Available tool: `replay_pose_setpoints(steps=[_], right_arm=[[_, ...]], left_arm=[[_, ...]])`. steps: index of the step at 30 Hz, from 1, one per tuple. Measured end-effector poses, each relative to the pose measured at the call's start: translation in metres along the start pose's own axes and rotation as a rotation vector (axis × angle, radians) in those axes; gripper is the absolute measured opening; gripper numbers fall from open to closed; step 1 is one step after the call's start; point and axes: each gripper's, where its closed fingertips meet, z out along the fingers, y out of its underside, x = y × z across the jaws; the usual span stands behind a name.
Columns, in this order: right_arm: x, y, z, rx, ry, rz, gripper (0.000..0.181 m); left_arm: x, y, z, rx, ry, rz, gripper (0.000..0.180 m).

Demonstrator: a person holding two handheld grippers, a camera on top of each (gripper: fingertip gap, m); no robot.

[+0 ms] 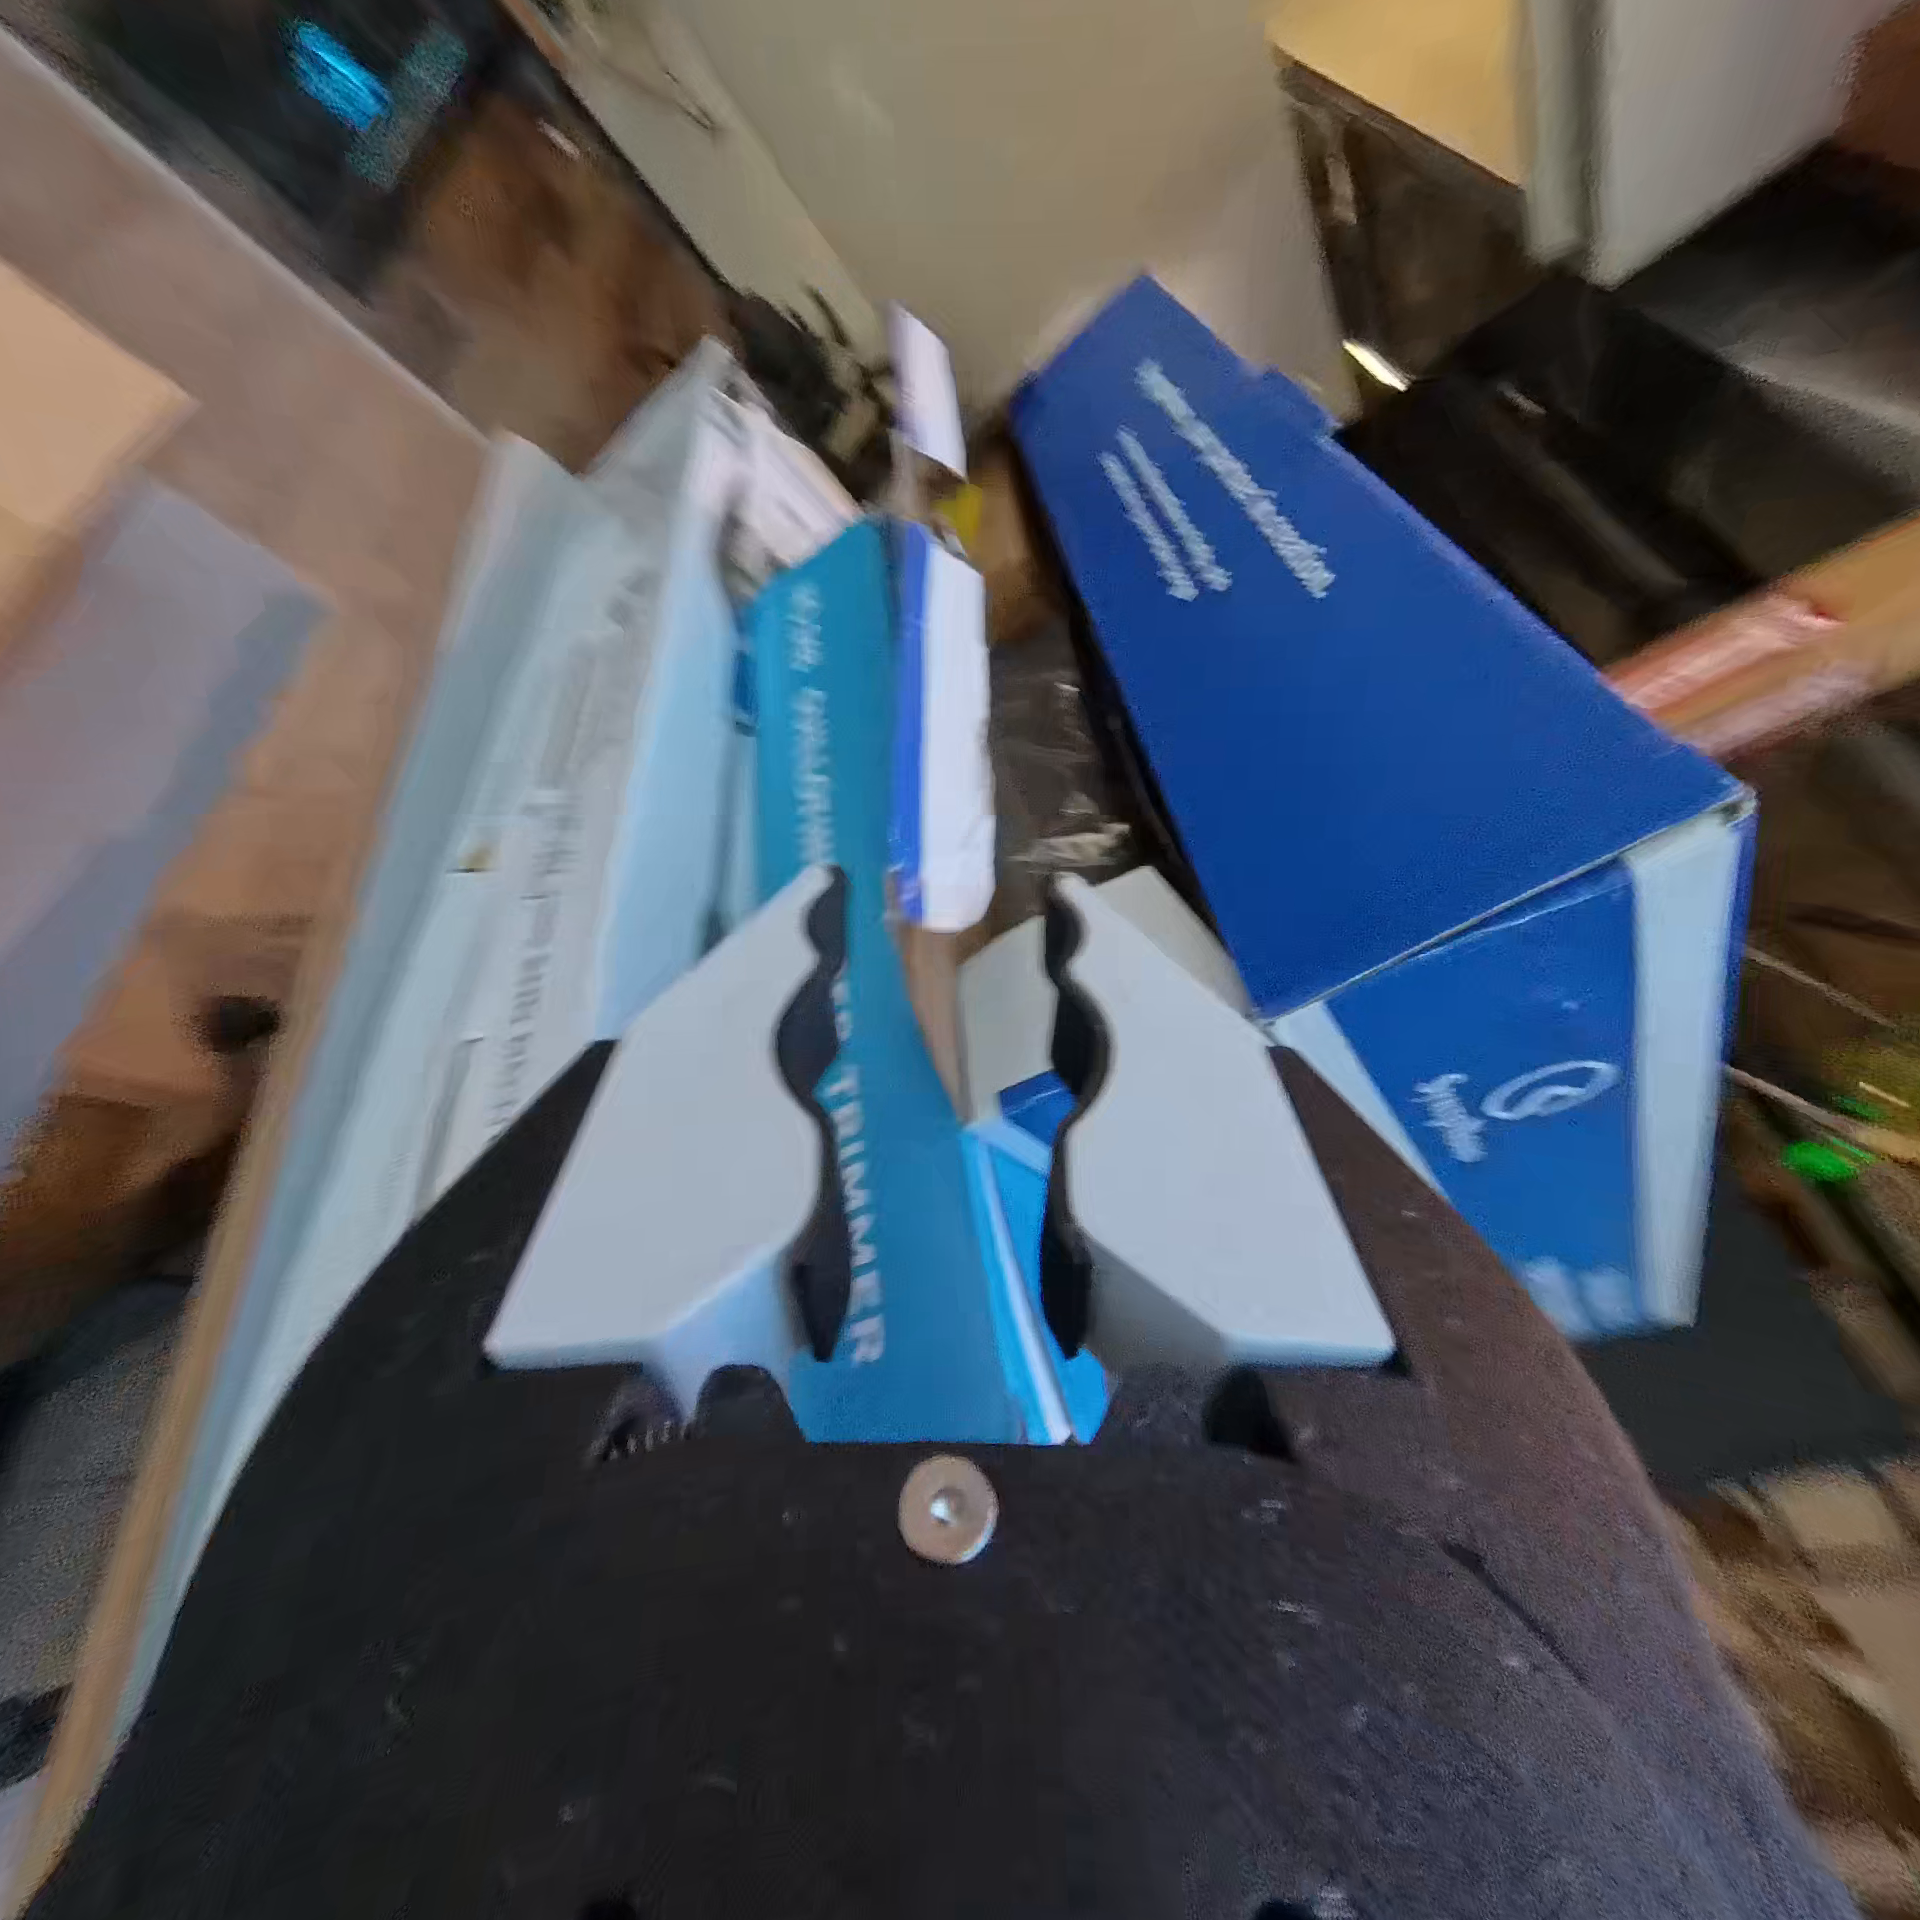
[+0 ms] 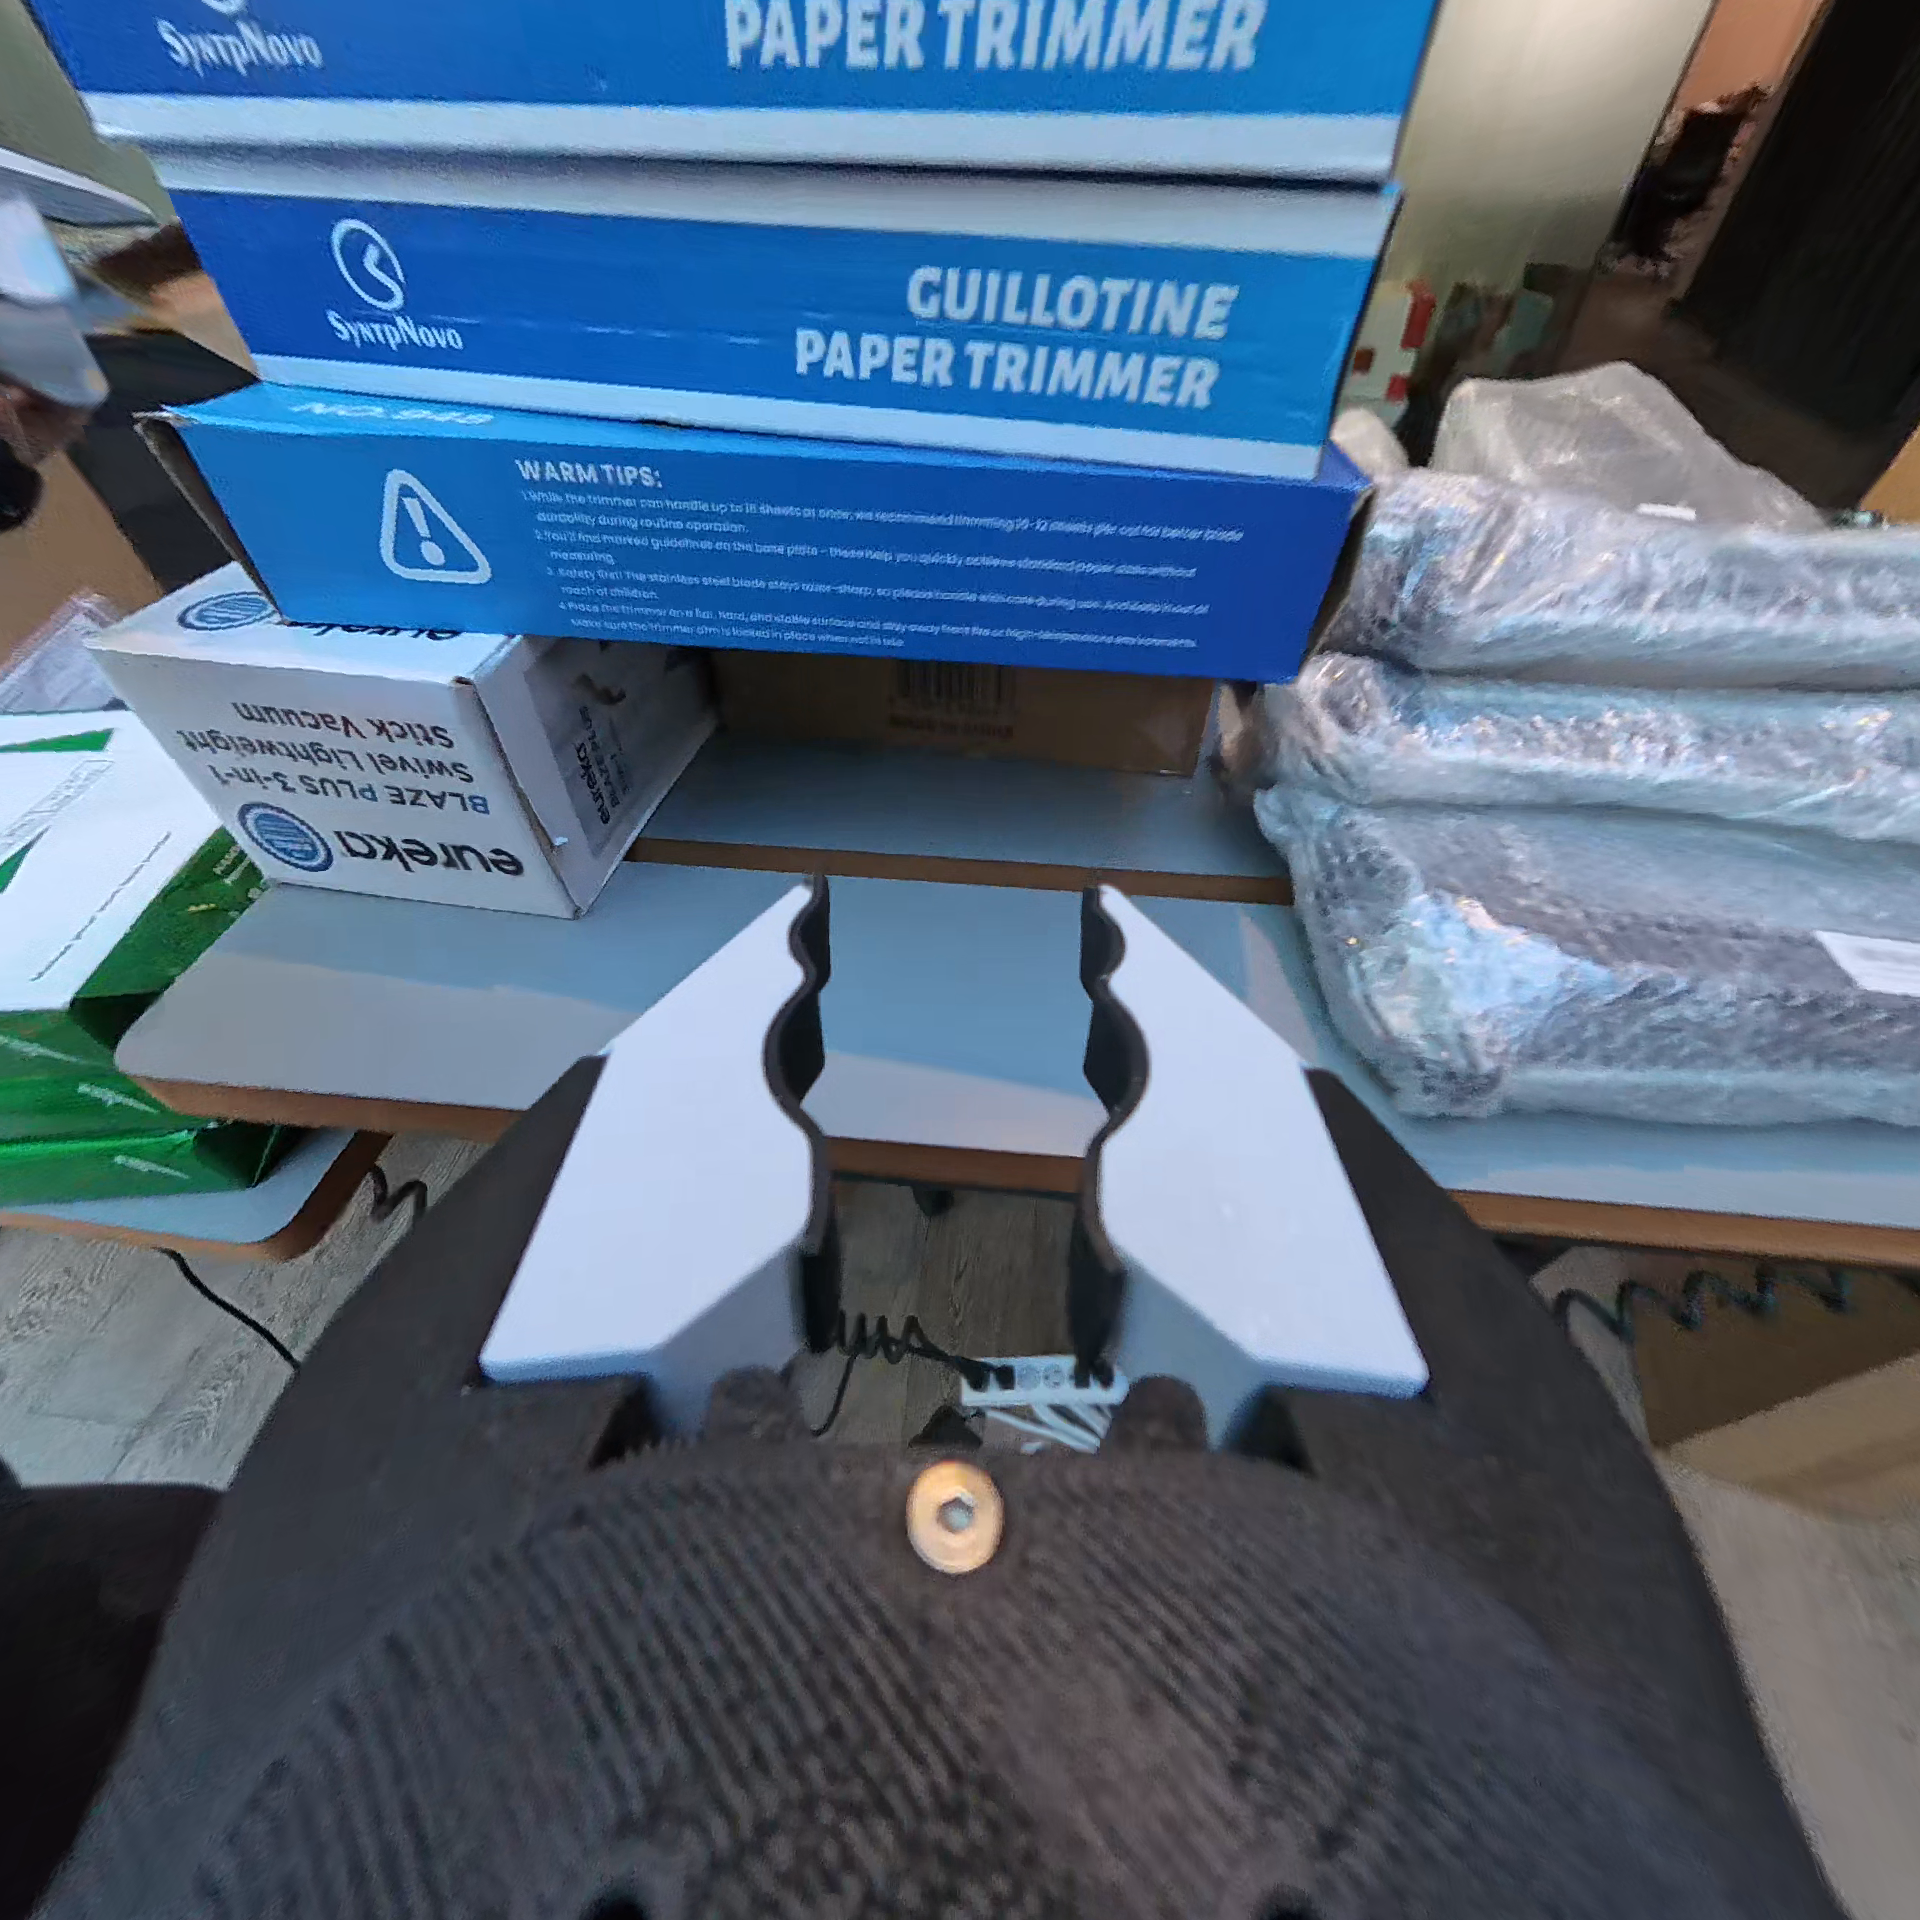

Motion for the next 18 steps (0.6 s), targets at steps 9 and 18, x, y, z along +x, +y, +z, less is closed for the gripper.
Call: replay_pose_setpoints(steps=[9, 18], right_arm=[[-0.080, -0.003, 0.043, -0.102, 0.069, -0.078, 0.044], [-0.121, -0.013, 0.077, -0.136, 0.025, -0.093, 0.042]], left_arm=[[0.032, 0.015, 0.017, -0.114, 0.074, 0.736, 0.011], [-0.013, 0.008, 0.010, -0.259, 0.227, -0.007, 0.005]])
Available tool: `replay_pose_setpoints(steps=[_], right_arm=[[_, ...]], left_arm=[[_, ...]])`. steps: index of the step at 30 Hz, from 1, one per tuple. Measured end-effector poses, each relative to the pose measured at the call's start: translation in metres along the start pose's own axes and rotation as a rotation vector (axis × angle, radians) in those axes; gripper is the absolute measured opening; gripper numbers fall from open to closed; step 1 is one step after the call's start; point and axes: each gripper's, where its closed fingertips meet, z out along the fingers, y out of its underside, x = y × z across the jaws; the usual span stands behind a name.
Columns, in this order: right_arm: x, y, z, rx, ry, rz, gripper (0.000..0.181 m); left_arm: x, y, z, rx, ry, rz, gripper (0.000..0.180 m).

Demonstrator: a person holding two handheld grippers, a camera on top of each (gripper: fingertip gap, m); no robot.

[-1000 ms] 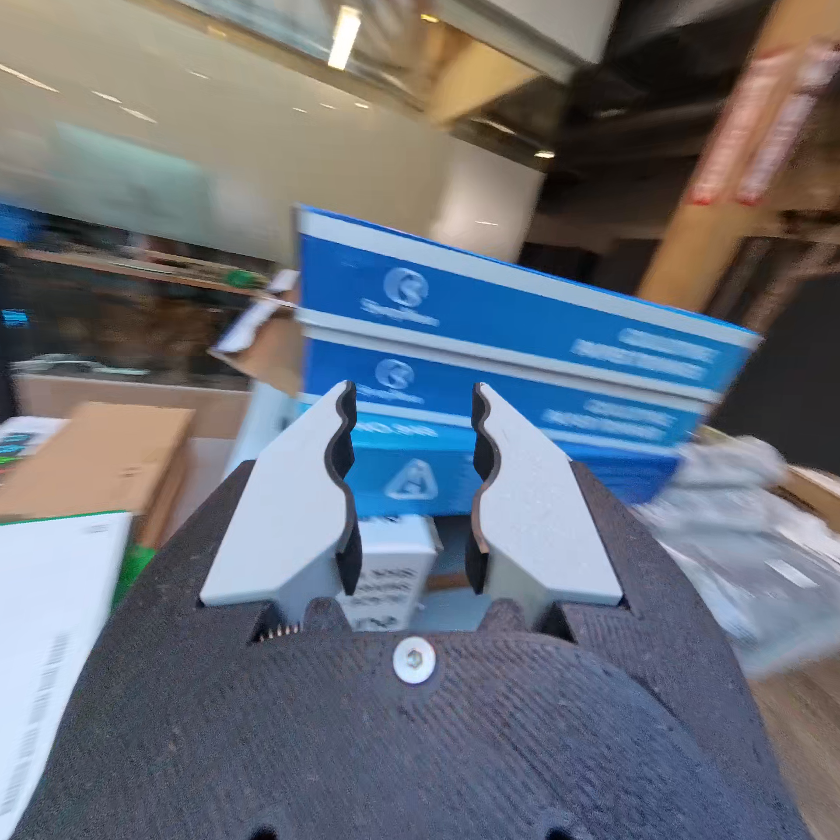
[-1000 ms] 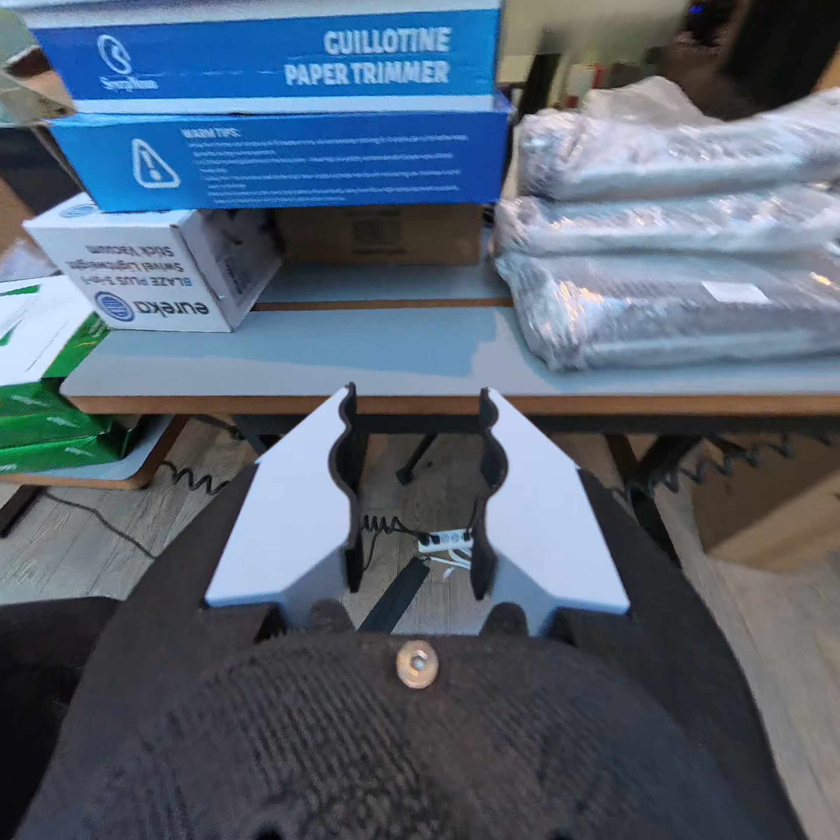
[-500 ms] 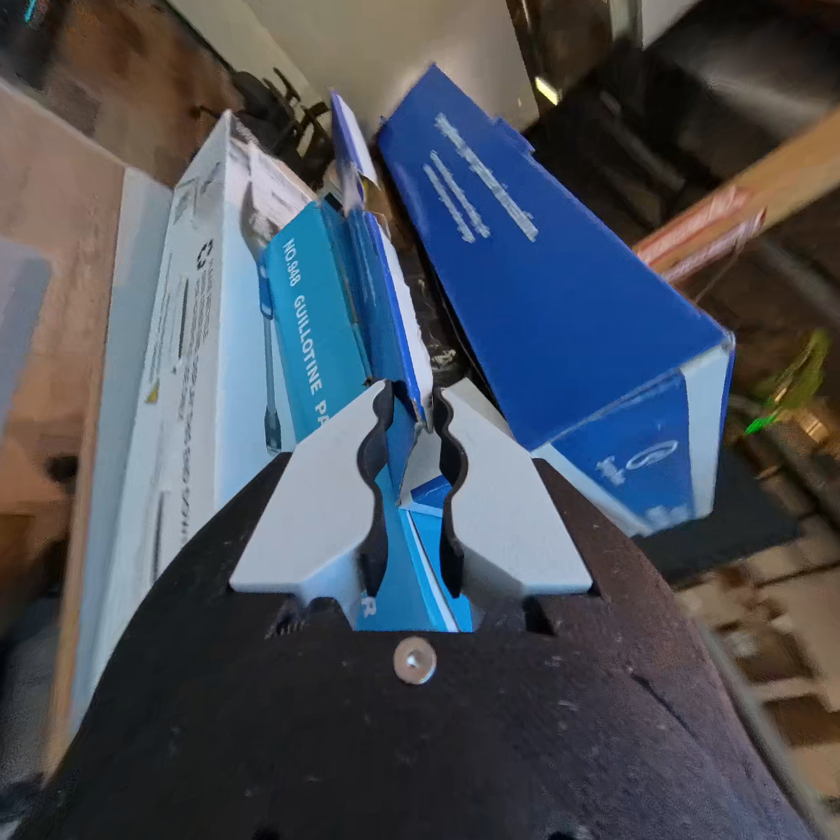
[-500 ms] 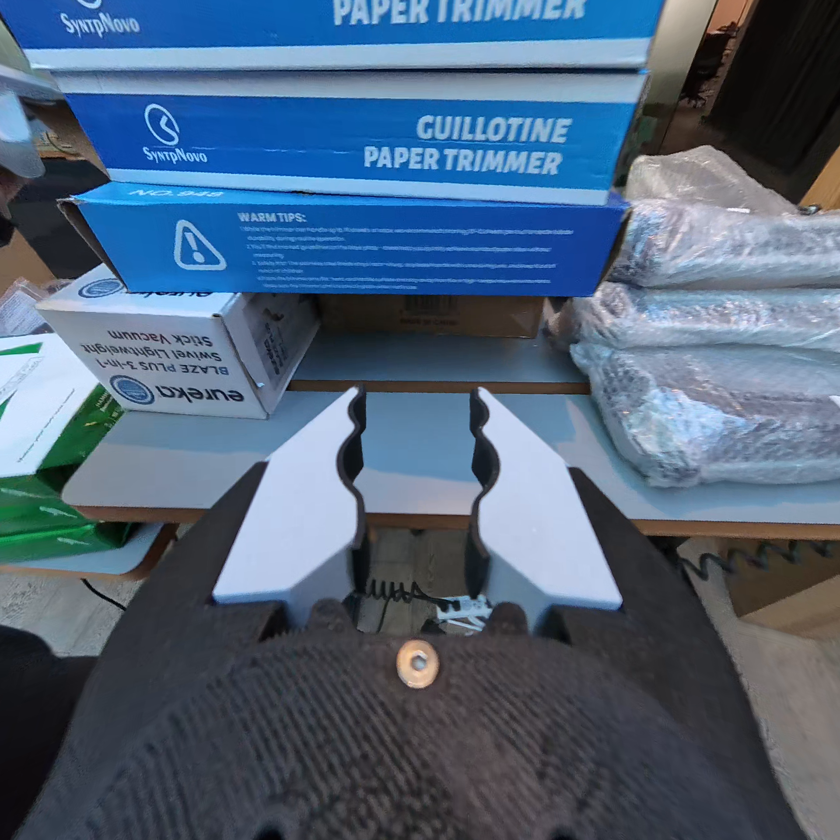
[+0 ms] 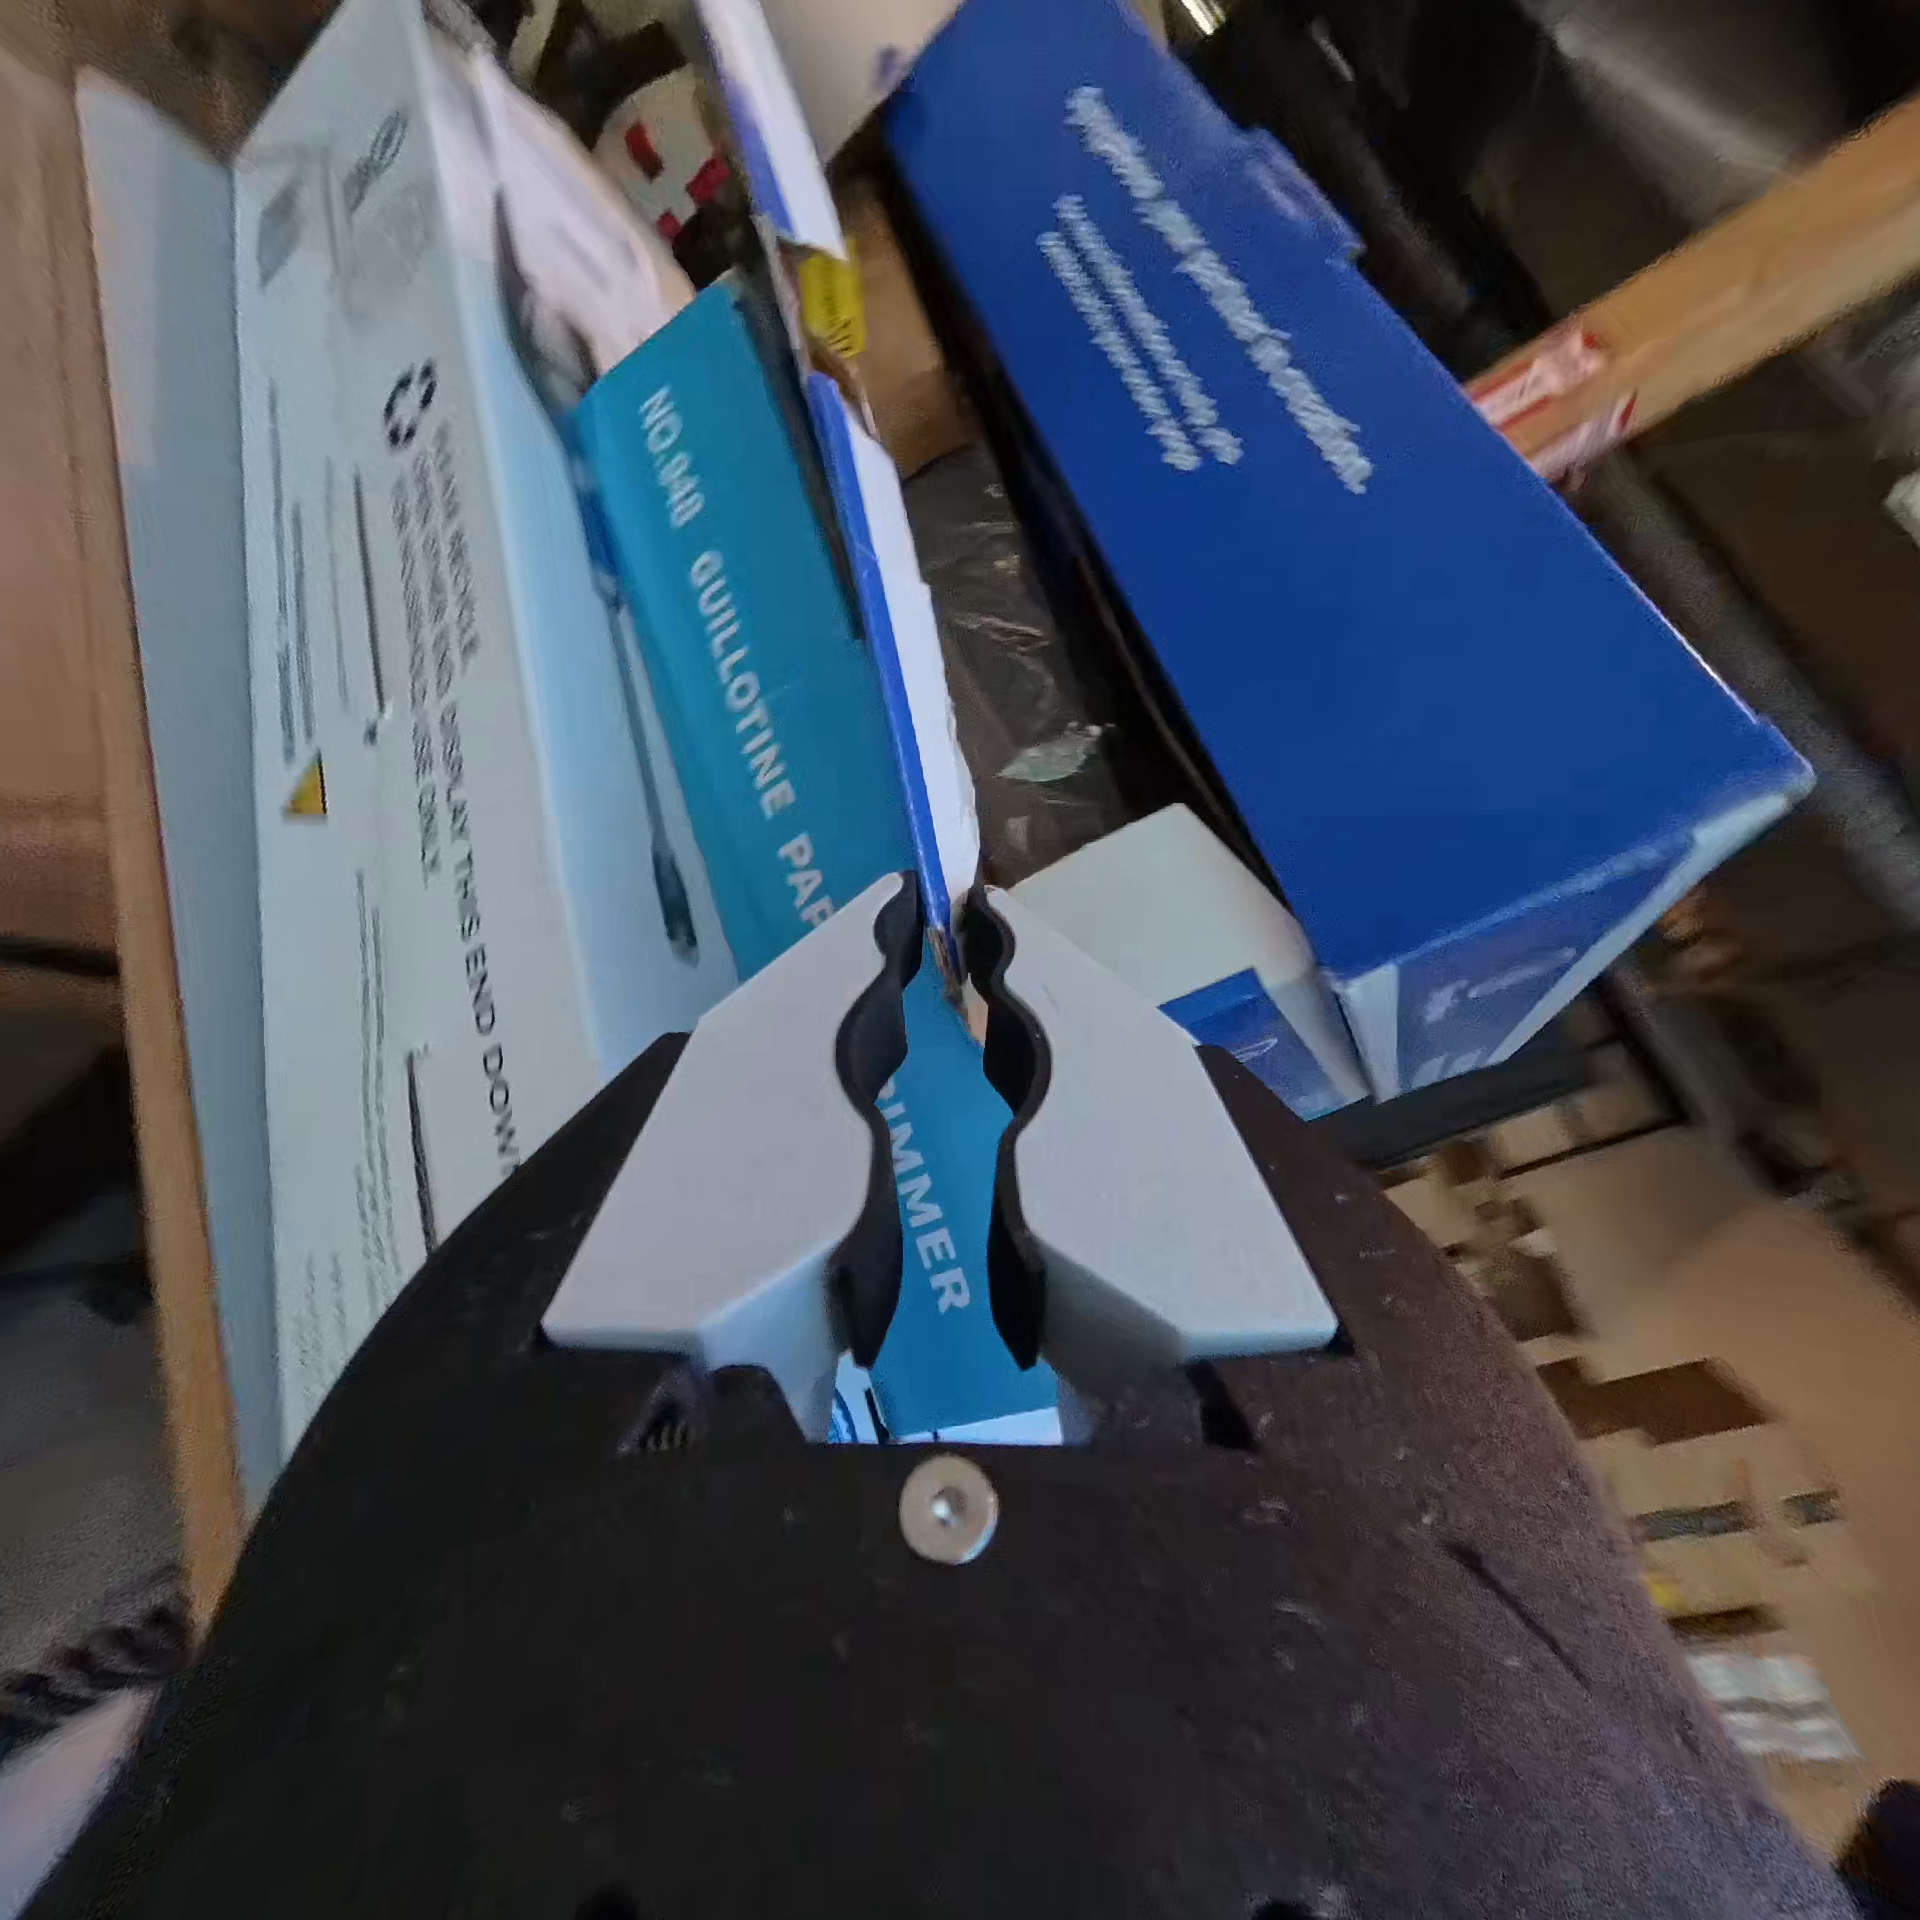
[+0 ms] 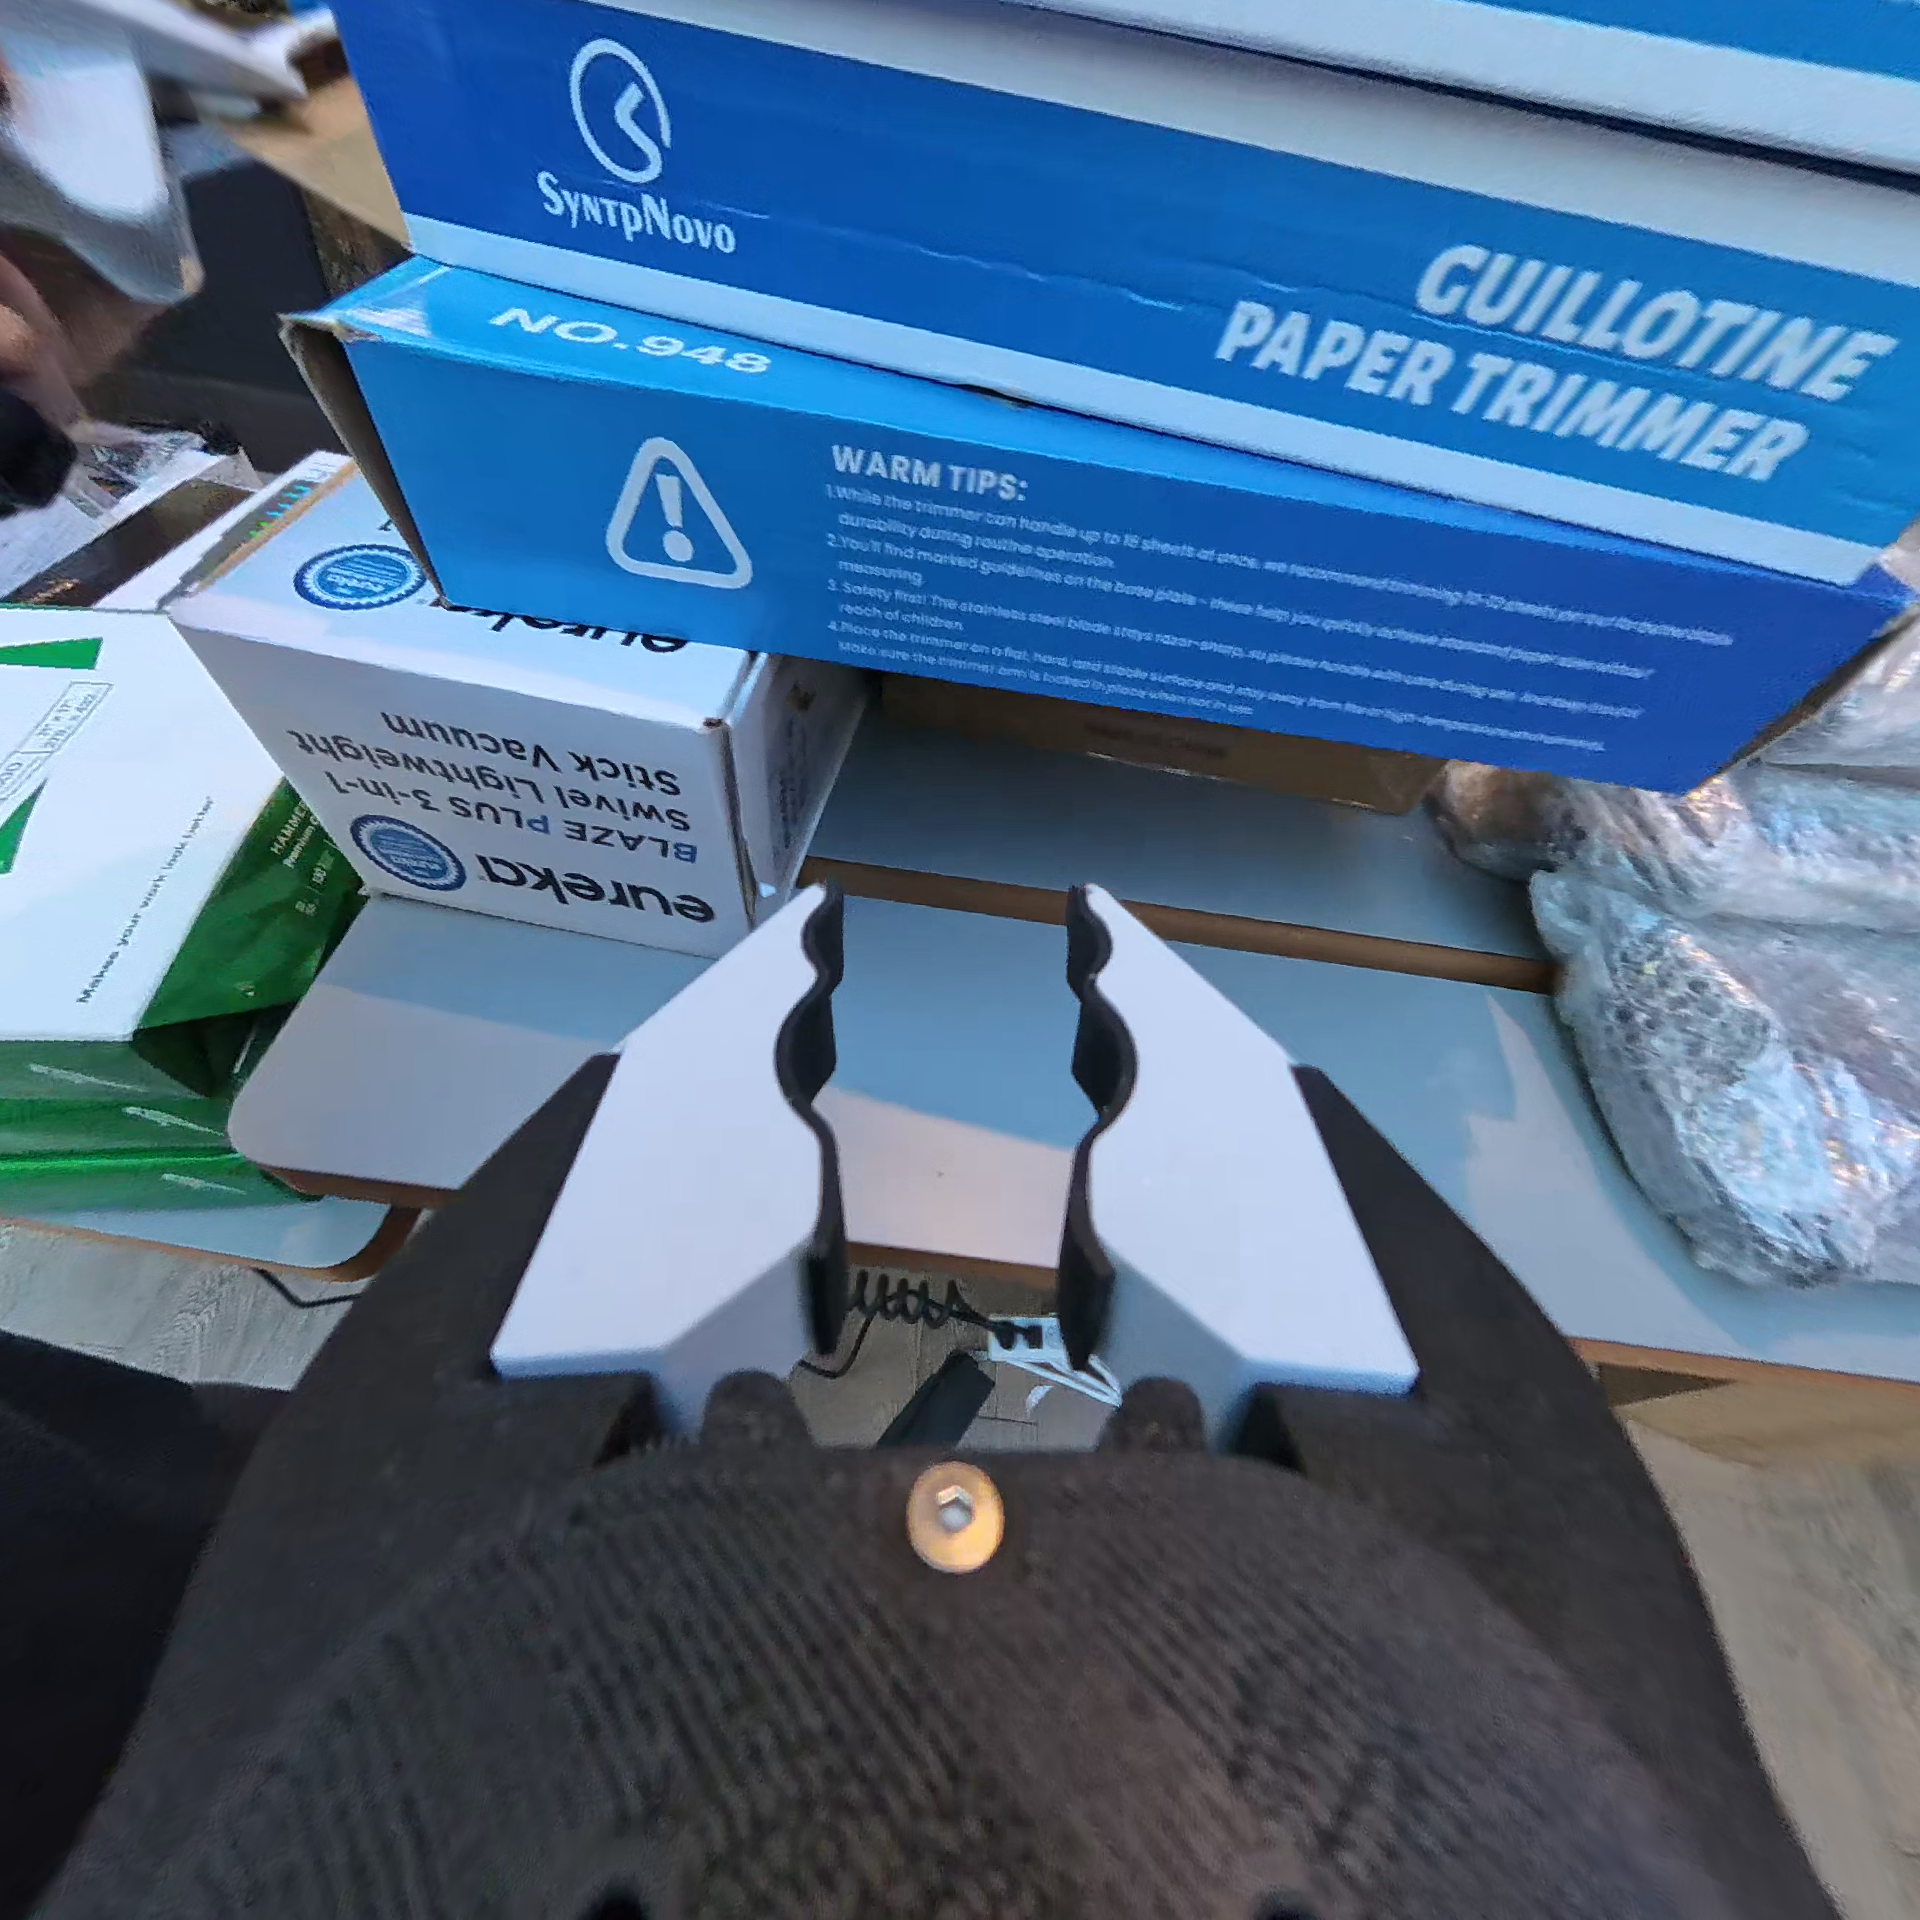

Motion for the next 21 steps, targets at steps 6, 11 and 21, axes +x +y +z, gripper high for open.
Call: replay_pose_setpoints(steps=[6, 11, 21], right_arm=[[-0.008, -0.003, 0.006, -0.015, 0.007, -0.027, 0.041], [-0.012, -0.002, 0.009, -0.016, 0.004, 0.006, 0.041], [-0.029, -0.005, 0.021, -0.007, -0.047, 0.013, 0.038]], left_arm=[[0.042, 0.008, 0.019, -0.059, -0.211, 0.824, 0.011], [0.022, 0.001, 0.008, -0.024, -0.185, 0.629, 0.008], [0.014, 0.002, 0.005, -0.072, -0.054, 0.318, 0.005]])
